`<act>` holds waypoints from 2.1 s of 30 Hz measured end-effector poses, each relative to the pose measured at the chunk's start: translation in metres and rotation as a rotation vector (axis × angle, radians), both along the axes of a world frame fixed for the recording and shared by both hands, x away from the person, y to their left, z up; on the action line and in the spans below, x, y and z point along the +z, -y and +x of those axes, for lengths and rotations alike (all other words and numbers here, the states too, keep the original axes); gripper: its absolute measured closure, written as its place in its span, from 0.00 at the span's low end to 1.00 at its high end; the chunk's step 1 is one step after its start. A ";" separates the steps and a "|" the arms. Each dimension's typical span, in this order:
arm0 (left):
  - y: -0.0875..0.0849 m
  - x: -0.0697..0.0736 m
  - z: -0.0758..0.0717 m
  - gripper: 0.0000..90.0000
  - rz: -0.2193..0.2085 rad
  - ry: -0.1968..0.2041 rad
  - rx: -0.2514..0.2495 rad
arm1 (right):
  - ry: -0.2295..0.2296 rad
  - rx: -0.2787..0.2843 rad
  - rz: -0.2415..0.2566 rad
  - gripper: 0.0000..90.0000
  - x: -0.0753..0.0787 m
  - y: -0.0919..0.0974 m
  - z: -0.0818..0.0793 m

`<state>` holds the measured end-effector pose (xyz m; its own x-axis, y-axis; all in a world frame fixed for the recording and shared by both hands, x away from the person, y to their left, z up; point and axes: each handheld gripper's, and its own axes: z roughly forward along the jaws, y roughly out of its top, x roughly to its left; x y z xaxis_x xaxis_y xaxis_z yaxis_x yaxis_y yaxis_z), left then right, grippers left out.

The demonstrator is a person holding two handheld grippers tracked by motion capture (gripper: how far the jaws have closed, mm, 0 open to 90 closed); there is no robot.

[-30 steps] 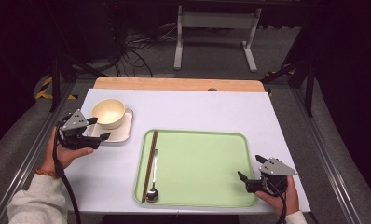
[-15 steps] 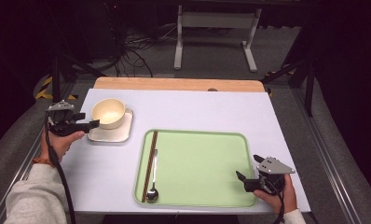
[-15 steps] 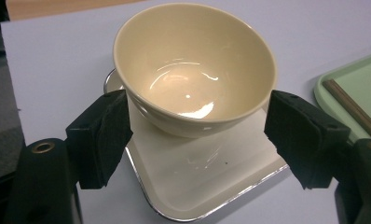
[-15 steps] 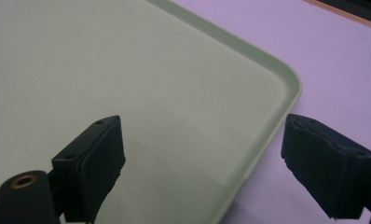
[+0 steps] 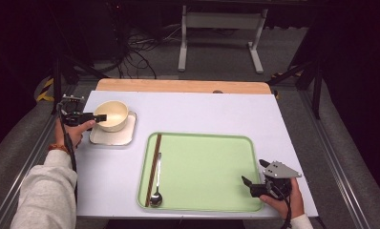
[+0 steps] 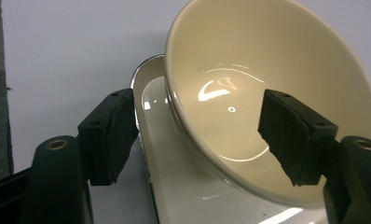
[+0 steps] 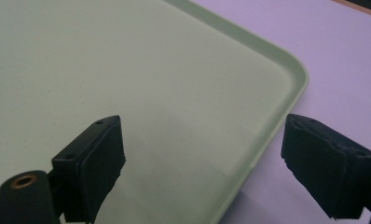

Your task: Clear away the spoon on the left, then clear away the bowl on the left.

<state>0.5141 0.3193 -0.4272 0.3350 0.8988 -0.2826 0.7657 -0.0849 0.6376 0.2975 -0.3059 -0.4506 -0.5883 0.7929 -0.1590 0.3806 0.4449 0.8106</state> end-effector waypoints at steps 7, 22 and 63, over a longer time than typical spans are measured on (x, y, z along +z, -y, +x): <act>0.005 -0.012 0.010 0.49 -0.011 -0.028 0.040 | -0.004 -0.001 -0.004 0.15 -0.001 0.001 0.000; 0.008 -0.010 0.008 0.91 0.013 0.027 0.052 | -0.008 -0.005 -0.010 0.15 -0.002 0.002 0.001; 0.018 0.029 -0.020 0.91 -0.057 0.177 -0.007 | 0.033 -0.025 0.019 0.15 0.006 0.004 -0.010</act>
